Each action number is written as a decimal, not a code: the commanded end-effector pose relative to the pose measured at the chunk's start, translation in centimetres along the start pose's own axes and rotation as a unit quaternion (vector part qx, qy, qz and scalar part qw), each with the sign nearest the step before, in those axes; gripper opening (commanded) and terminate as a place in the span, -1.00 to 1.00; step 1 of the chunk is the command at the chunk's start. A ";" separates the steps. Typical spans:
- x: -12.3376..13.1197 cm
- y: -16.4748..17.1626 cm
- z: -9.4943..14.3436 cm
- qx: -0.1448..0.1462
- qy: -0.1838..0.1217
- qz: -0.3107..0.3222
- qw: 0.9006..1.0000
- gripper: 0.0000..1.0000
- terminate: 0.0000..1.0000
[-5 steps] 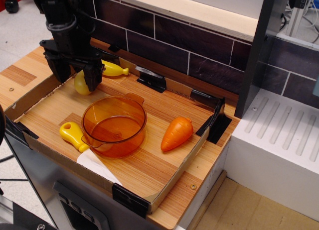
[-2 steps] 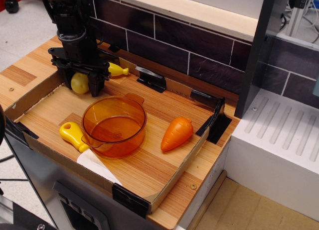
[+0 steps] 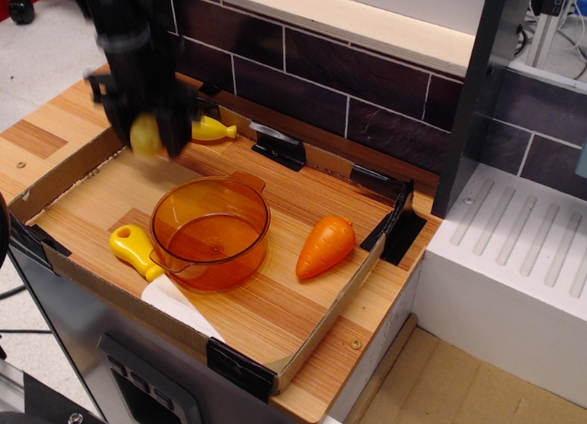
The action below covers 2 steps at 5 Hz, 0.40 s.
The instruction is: Put potato in pot
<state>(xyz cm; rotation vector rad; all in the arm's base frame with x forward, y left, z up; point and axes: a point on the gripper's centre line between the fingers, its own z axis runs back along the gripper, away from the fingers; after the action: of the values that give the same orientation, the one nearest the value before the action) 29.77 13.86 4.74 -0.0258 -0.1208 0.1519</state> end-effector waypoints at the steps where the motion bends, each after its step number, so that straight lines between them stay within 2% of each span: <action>1: -2.5 -2.8 6.7 -0.042 -0.048 -0.057 0.996 -1.00 -1.00; 2: -5.3 -3.9 5.3 -0.042 -0.016 -0.094 0.995 -1.00 -1.00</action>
<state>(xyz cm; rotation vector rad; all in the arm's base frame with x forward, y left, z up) 24.10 8.53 7.70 -0.1156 -0.1098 -0.0290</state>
